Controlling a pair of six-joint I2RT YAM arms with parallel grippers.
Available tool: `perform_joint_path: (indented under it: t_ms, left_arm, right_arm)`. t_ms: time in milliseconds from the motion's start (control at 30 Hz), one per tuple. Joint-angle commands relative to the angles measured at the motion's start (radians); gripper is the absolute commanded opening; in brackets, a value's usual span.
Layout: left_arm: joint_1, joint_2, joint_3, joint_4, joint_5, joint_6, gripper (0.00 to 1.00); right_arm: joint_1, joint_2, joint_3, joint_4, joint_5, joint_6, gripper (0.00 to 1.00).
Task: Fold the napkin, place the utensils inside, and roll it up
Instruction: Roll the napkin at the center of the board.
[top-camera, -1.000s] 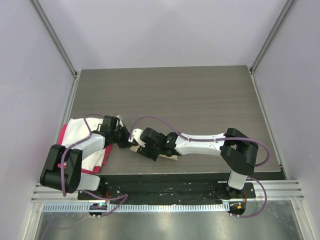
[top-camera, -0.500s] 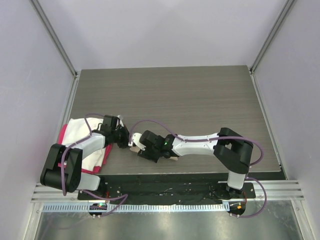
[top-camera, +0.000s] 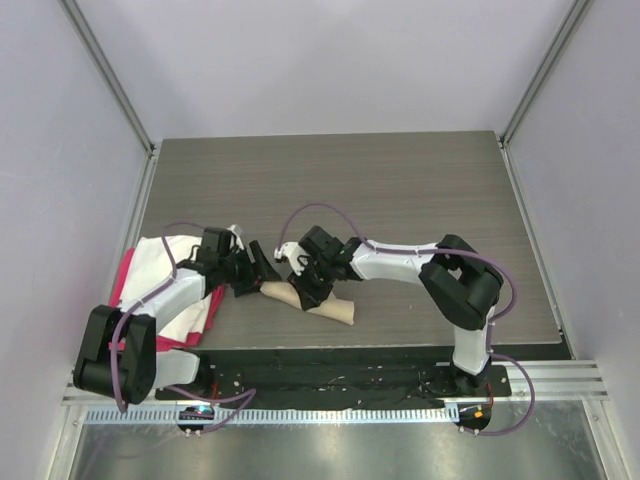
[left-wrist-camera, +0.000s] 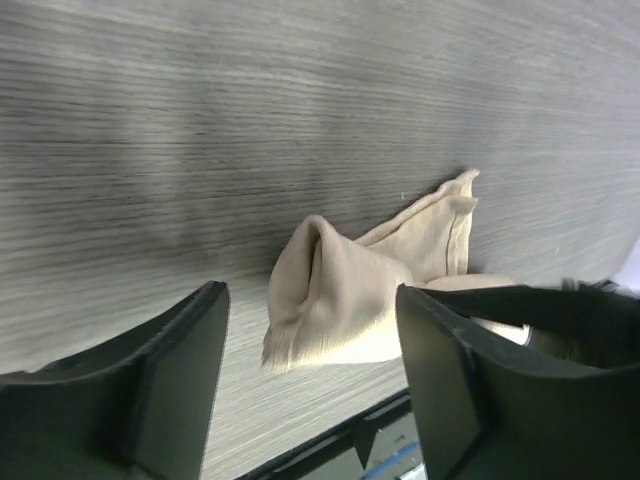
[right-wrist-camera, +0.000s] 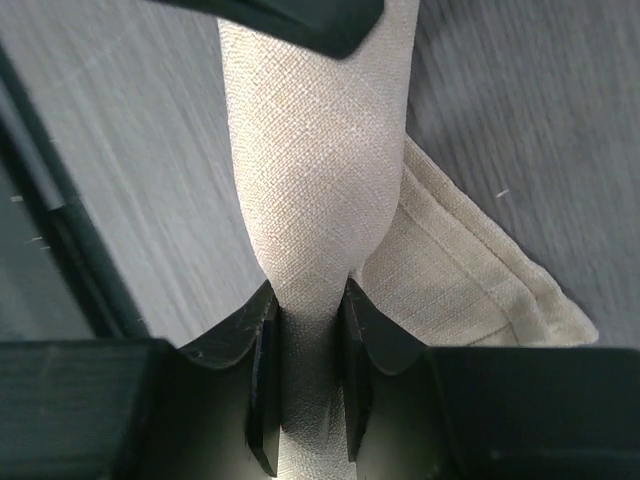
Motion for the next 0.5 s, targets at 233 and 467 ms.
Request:
perform_joint_path:
  t_ms: [233,467]
  left_arm:
    - [0.004,-0.221,-0.07,0.027,-0.081,0.007,0.73]
    - [0.003,-0.276,-0.159,0.125,0.001,-0.018,0.63]
  right_arm:
    - [-0.112,0.154,0.093,-0.209,-0.511,0.098,0.19]
    - [-0.195,0.263,0.136,-0.223,-0.622,0.125,0.18]
